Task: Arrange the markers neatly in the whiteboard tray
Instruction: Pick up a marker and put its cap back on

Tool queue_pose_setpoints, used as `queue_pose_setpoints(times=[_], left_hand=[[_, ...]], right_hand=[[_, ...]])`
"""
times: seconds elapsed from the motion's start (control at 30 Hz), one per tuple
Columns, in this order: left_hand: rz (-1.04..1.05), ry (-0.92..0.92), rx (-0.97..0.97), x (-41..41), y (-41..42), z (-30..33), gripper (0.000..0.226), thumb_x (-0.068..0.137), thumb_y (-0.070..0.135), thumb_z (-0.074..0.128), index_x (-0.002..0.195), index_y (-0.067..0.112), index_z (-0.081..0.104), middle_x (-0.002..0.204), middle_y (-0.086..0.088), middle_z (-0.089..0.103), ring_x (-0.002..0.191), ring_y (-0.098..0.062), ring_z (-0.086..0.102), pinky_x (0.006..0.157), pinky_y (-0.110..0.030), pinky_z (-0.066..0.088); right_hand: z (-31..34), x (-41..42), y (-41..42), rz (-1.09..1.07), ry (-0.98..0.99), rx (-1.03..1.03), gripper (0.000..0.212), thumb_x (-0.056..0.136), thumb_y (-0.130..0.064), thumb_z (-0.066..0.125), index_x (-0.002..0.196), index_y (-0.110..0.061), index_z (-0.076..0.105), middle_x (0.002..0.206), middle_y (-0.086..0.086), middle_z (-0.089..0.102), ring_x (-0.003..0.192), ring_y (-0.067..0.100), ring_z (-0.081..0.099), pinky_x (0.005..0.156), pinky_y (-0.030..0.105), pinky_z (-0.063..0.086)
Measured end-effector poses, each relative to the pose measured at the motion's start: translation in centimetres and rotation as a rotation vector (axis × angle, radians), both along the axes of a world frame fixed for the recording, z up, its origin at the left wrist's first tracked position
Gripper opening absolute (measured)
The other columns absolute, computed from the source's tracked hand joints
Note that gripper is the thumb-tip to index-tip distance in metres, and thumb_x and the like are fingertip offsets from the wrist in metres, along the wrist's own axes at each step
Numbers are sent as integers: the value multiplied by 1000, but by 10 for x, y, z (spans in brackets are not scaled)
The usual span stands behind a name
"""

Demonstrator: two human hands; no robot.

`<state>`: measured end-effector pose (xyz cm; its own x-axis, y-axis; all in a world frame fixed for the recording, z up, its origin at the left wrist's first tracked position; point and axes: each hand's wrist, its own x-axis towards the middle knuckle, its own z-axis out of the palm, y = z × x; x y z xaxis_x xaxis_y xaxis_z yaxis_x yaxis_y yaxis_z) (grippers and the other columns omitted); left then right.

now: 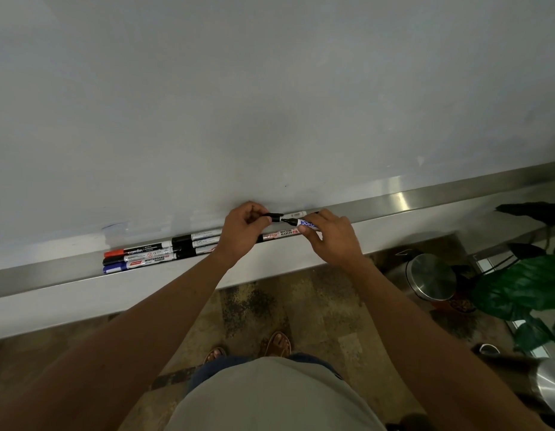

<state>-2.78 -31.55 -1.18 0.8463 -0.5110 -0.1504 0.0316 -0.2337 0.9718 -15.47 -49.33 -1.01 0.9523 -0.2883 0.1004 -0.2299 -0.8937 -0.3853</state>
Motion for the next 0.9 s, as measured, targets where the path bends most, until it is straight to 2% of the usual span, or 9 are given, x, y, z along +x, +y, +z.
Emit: queue_pose_setpoints(times=[0.13,0.3,0.4,0.53,0.67,0.83,0.9], left_hand=[[-26,19,3,-5,-4,1,18,77,14,71,74,32,68,71,-4,65,66,-16,58,64,-34,47],[-72,73,-5,-10,-5,2,14,79,9,73,79,23,69,76,-9,71,70,-20,66,70,-36,52],[-118,167,-23,-10,-2,4,9,78,8,75,82,15,70,77,-8,72,71,-19,68,70,-34,55],[-285,273,4,-13,2,8,9,78,13,76,85,9,71,78,-7,74,76,-21,69,74,-35,58],[-368,381,4,-22,-5,14,24,76,12,77,86,-6,66,77,-15,73,76,-24,71,68,-29,57],[-385,361,60,-24,-3,13,24,78,12,76,87,-8,66,76,-10,73,74,-18,71,65,-23,54],[-377,348,80,-25,-4,11,22,78,12,76,87,-7,67,73,-7,72,71,-15,70,64,-22,54]], right_hand=[[-2,0,2,2,-1,-32,37,96,-46,43,112,-20,65,100,4,66,84,25,61,76,39,43],[-2,1,6,33,9,-66,35,97,-43,46,113,-17,63,100,5,66,85,27,61,76,39,41],[-3,-3,10,59,19,-121,43,94,-53,43,114,-19,61,101,3,65,87,26,60,78,40,40],[-2,-5,22,-14,39,-208,64,78,-81,37,91,-22,59,86,-3,62,77,19,56,74,37,35],[-3,-1,41,-43,10,-217,68,75,-82,36,75,-18,58,71,-1,64,68,21,58,74,38,36],[-4,-3,47,-69,9,-222,77,74,-86,24,68,-18,61,68,-1,69,64,18,61,78,39,39],[-5,-2,48,-69,15,-251,68,76,-78,34,65,-18,62,66,0,69,61,19,62,76,38,39]])
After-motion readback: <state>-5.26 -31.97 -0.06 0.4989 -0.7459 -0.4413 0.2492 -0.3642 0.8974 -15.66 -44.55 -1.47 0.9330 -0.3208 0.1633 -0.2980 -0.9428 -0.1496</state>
